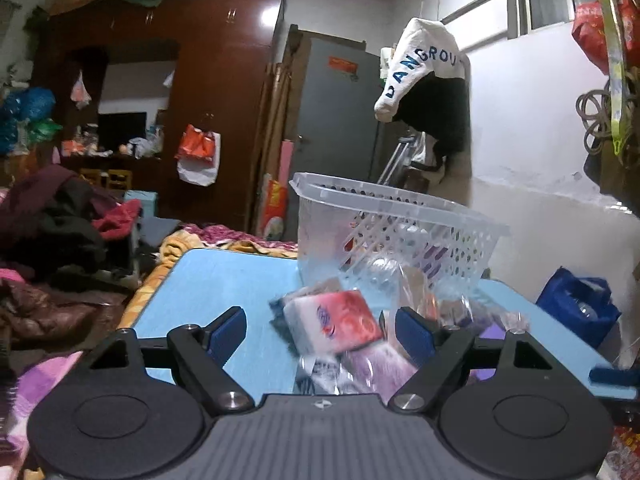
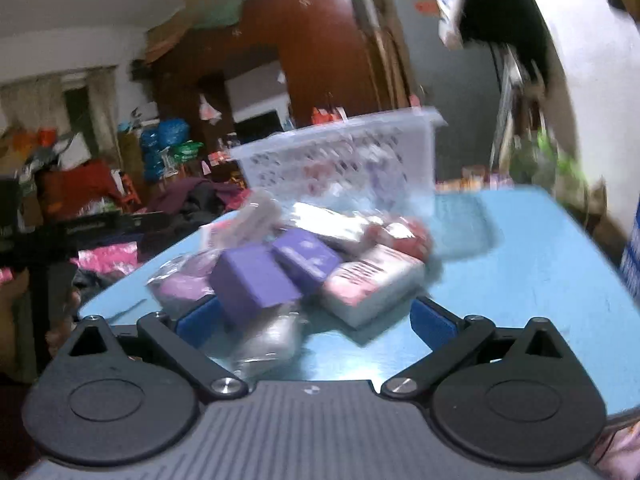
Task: Organize objects
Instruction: 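Lift both items into the white basket and open both tools, then grasp a clear plastic bag with the right tool while the left tool grasps the white-blue wrapped pack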
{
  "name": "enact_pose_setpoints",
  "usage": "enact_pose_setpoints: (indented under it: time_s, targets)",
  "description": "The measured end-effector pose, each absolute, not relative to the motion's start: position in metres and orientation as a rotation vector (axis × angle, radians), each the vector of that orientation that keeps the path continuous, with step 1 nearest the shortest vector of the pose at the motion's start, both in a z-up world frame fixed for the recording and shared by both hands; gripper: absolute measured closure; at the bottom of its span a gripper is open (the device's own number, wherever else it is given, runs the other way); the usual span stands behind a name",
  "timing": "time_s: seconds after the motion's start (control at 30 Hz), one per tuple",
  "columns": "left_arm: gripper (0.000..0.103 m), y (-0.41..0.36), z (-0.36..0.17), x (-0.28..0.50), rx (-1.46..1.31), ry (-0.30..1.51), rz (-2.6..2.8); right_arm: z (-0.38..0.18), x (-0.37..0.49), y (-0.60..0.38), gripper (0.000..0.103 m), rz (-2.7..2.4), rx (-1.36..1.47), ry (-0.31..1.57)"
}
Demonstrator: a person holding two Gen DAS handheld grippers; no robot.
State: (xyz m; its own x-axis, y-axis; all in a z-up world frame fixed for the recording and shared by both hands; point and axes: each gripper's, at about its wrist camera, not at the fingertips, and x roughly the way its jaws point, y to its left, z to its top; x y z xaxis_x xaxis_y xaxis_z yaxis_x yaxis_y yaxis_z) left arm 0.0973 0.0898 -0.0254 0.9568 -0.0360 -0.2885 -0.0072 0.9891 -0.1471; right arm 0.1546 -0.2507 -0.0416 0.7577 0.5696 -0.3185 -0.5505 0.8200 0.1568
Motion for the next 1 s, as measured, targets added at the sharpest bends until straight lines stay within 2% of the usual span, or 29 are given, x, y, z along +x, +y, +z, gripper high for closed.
enact_pose_setpoints:
  time_s: [0.1,0.17,0.23,0.27,0.37,0.7,0.77,0.8,1.0]
  targets:
    - [0.018,0.082,-0.032,0.09,-0.124,0.322,-0.001,-0.044,0.153,-0.234,0.002,0.633,-0.001,0.345]
    - [0.018,0.078,-0.041,0.088,-0.118,0.346,-0.01,-0.052,0.159,-0.227,0.021,0.669,-0.007,0.39]
    - [0.019,0.074,-0.046,0.088,-0.109,0.359,-0.02,-0.058,0.162,-0.221,0.034,0.676,-0.032,0.422]
    - [0.019,0.073,-0.048,0.087,-0.105,0.364,-0.016,-0.06,0.164,-0.219,0.046,0.673,-0.046,0.427]
    - [0.019,0.073,-0.053,0.08,-0.104,0.355,-0.003,-0.056,0.161,-0.225,0.061,0.664,-0.053,0.422]
    - [0.021,0.064,-0.061,0.093,-0.046,0.364,0.061,-0.06,0.149,-0.252,0.061,0.576,-0.032,0.431]
    - [0.026,0.063,-0.062,0.092,-0.038,0.358,0.075,-0.059,0.149,-0.256,0.061,0.561,-0.034,0.426]
    - [0.034,0.062,-0.064,0.092,-0.023,0.368,0.089,-0.058,0.149,-0.259,0.061,0.554,-0.031,0.42]
    - [0.034,0.058,-0.077,0.104,0.003,0.416,0.111,-0.058,0.155,-0.268,0.061,0.534,-0.01,0.42]
